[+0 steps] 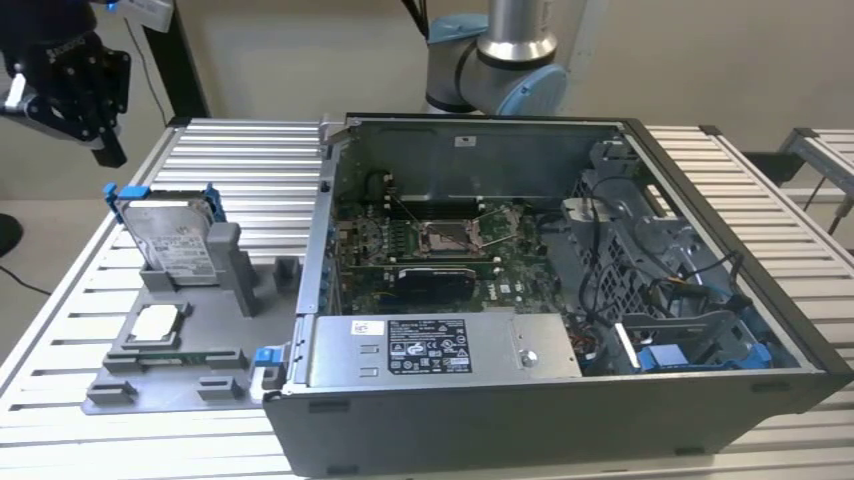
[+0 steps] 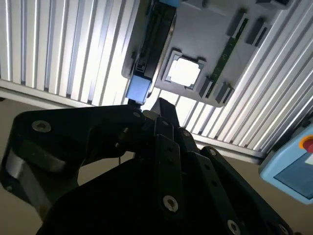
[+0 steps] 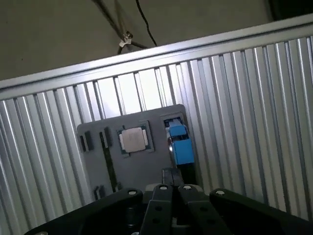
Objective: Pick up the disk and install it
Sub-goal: 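Pick up the disk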
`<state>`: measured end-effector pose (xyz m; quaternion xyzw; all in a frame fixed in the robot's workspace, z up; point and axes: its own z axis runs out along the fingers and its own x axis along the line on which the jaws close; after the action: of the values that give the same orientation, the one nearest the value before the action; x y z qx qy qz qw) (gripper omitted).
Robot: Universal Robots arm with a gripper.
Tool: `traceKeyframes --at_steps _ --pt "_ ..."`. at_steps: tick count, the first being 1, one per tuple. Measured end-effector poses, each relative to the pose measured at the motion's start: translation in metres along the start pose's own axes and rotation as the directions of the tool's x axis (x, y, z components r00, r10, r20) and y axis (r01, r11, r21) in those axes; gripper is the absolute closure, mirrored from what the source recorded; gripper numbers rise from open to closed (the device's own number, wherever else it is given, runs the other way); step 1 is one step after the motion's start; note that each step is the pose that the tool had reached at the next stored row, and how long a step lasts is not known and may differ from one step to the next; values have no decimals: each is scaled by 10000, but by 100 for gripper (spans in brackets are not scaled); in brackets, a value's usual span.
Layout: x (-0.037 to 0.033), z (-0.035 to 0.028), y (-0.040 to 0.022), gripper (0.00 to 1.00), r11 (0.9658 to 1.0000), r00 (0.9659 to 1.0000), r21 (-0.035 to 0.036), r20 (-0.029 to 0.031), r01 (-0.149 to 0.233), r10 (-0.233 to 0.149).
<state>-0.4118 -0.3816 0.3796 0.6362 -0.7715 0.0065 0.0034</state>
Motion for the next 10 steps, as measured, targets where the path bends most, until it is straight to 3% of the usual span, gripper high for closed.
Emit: traceKeyframes --at_steps 2,4,10 --pt "-1 1 0 100 9996 9996 -4 65 292 -292" --pt "-1 2 0 100 9980 9980 -1 92 629 -628" --pt "0 2 0 100 9862 9862 12 99 1653 -1653"
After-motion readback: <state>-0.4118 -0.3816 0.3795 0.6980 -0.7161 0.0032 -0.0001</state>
